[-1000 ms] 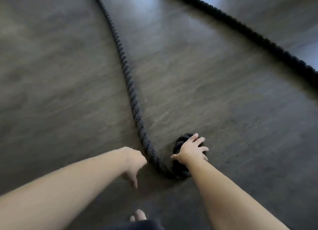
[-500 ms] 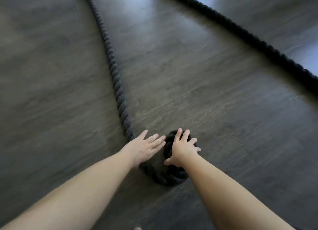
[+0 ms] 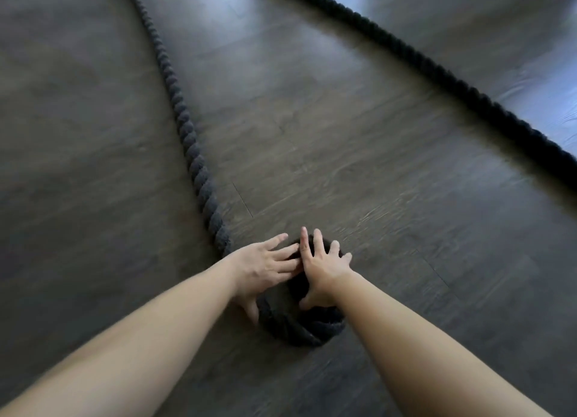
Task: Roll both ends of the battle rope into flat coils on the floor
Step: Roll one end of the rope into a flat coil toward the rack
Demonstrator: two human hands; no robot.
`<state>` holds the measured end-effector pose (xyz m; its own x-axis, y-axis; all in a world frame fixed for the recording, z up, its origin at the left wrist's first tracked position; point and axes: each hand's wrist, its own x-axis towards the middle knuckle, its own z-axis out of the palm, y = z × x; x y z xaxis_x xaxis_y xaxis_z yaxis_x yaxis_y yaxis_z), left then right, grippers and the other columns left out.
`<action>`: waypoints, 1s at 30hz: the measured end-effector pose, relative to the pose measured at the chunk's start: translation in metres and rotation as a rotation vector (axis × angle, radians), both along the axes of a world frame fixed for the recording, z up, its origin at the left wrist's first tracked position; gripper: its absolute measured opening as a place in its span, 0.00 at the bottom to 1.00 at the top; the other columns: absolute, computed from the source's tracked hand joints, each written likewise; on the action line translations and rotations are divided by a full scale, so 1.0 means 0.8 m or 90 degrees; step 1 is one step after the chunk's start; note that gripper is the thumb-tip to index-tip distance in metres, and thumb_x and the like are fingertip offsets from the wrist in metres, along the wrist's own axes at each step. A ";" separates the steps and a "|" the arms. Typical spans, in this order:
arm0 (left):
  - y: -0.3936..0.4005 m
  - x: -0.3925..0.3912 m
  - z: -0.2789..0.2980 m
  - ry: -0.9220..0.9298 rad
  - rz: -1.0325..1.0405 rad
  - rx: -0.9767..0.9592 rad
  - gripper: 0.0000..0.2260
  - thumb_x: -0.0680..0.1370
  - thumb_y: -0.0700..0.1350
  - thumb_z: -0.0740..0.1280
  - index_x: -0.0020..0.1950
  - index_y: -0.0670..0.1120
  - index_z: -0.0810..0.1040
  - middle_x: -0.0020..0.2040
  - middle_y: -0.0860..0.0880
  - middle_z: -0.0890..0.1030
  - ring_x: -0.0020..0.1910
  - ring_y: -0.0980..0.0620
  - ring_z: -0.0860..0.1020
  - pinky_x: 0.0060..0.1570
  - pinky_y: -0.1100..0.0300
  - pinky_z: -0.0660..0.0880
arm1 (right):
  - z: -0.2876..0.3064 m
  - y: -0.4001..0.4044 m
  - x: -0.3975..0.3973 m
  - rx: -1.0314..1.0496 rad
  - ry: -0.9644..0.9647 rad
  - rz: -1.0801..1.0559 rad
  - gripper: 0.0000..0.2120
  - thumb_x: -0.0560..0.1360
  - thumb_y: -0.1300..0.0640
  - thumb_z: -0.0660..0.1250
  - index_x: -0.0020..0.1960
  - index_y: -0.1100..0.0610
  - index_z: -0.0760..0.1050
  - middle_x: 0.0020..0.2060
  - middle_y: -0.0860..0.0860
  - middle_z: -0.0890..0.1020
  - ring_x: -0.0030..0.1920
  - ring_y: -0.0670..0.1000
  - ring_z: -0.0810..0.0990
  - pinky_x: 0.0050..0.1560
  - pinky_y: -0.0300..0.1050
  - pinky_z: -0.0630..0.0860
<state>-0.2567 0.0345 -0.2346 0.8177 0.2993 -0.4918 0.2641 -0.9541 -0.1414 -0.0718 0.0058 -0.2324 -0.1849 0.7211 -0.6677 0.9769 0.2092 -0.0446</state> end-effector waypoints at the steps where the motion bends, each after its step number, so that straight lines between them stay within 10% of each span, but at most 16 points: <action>1: -0.002 -0.001 0.000 -0.008 -0.001 0.006 0.59 0.59 0.78 0.69 0.77 0.40 0.65 0.78 0.44 0.65 0.80 0.39 0.53 0.76 0.39 0.39 | 0.001 0.004 0.000 0.004 -0.002 0.021 0.72 0.61 0.36 0.78 0.76 0.55 0.24 0.79 0.57 0.37 0.75 0.71 0.50 0.69 0.73 0.57; 7: -0.013 -0.010 -0.003 -0.118 -0.010 0.001 0.45 0.58 0.79 0.67 0.55 0.42 0.84 0.55 0.46 0.82 0.61 0.43 0.78 0.68 0.45 0.70 | 0.005 0.012 -0.007 0.005 0.048 0.106 0.64 0.67 0.40 0.75 0.77 0.55 0.25 0.79 0.54 0.33 0.77 0.69 0.39 0.71 0.75 0.47; 12: -0.024 -0.011 -0.009 -0.150 0.050 0.052 0.39 0.62 0.78 0.65 0.48 0.44 0.85 0.46 0.48 0.82 0.50 0.47 0.79 0.55 0.52 0.72 | 0.005 0.009 -0.008 0.019 0.138 0.051 0.51 0.75 0.47 0.68 0.80 0.54 0.32 0.78 0.53 0.32 0.78 0.61 0.33 0.74 0.70 0.44; 20: -0.025 0.015 -0.019 -0.241 0.170 0.111 0.30 0.64 0.74 0.71 0.35 0.46 0.78 0.33 0.48 0.75 0.33 0.48 0.72 0.40 0.53 0.63 | 0.007 -0.005 -0.041 0.029 0.096 -0.695 0.58 0.72 0.33 0.68 0.80 0.61 0.36 0.77 0.63 0.51 0.74 0.66 0.57 0.71 0.56 0.62; 26: -0.041 0.020 -0.016 -0.220 0.321 0.070 0.34 0.59 0.76 0.70 0.42 0.46 0.81 0.39 0.49 0.77 0.40 0.48 0.75 0.45 0.51 0.64 | -0.006 0.019 -0.048 0.037 0.084 -0.774 0.56 0.71 0.35 0.71 0.79 0.63 0.41 0.74 0.61 0.58 0.70 0.66 0.62 0.71 0.56 0.63; 30: -0.004 -0.011 0.003 -0.125 0.254 -0.054 0.38 0.68 0.72 0.70 0.67 0.47 0.75 0.66 0.45 0.75 0.68 0.44 0.70 0.67 0.47 0.63 | -0.009 0.021 -0.043 0.035 0.086 -0.721 0.55 0.73 0.36 0.70 0.79 0.64 0.40 0.76 0.59 0.57 0.72 0.66 0.61 0.71 0.57 0.64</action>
